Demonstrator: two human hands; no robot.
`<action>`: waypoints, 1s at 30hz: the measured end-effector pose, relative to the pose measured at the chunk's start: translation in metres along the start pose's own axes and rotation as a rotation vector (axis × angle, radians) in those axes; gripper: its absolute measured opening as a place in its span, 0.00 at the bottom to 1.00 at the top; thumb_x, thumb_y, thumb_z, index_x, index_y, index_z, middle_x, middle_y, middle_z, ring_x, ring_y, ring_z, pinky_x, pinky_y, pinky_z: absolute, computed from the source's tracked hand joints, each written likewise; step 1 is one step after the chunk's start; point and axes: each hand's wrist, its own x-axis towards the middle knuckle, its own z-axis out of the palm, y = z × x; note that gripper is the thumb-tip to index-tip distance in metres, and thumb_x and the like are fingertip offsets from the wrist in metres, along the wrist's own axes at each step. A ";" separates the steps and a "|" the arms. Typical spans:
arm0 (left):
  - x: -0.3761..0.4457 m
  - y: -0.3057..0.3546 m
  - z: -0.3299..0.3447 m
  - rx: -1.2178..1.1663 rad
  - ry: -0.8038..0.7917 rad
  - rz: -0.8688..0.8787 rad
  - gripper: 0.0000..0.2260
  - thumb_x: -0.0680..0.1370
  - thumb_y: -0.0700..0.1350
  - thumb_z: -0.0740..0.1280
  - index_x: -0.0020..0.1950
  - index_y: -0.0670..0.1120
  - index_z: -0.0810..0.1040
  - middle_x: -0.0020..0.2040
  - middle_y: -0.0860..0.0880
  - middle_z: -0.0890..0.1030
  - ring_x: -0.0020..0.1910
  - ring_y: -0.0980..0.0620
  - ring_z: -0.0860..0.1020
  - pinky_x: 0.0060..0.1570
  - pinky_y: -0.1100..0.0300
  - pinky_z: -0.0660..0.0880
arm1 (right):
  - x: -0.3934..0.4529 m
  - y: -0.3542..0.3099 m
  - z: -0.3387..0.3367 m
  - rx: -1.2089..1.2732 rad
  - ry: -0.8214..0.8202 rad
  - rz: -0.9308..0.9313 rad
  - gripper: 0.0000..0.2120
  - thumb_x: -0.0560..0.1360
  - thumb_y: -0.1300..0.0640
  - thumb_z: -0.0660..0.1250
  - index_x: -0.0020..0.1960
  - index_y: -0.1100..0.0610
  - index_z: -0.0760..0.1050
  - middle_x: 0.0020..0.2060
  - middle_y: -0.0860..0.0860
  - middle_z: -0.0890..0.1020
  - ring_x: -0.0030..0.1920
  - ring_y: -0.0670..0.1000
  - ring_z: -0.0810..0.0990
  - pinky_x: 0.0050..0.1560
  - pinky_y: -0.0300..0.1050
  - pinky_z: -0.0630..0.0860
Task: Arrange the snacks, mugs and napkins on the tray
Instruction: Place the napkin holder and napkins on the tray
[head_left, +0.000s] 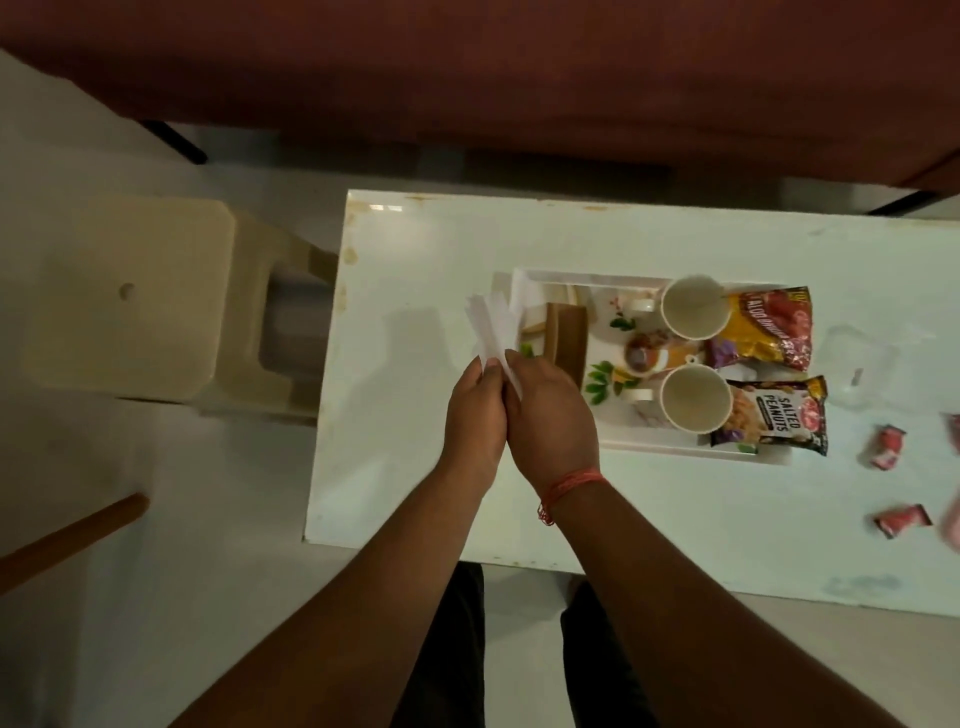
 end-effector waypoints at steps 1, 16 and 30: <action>-0.002 -0.001 0.006 0.001 -0.008 0.003 0.14 0.83 0.45 0.56 0.64 0.48 0.78 0.54 0.49 0.84 0.55 0.53 0.82 0.54 0.60 0.76 | 0.000 0.004 -0.004 0.019 -0.003 0.016 0.16 0.82 0.55 0.56 0.66 0.54 0.75 0.53 0.54 0.81 0.52 0.55 0.80 0.48 0.51 0.79; -0.016 -0.011 0.037 -0.028 -0.288 0.013 0.33 0.75 0.67 0.50 0.74 0.52 0.68 0.62 0.52 0.81 0.66 0.55 0.75 0.70 0.55 0.67 | -0.003 0.027 -0.032 0.510 -0.082 0.260 0.12 0.83 0.50 0.59 0.60 0.51 0.77 0.50 0.50 0.78 0.50 0.47 0.77 0.48 0.39 0.75; -0.008 -0.008 0.034 0.125 -0.305 -0.037 0.25 0.74 0.71 0.59 0.64 0.60 0.75 0.61 0.58 0.80 0.64 0.60 0.75 0.71 0.54 0.67 | 0.010 0.039 -0.037 0.314 0.067 0.354 0.15 0.77 0.56 0.64 0.62 0.58 0.75 0.45 0.50 0.81 0.48 0.53 0.80 0.44 0.47 0.77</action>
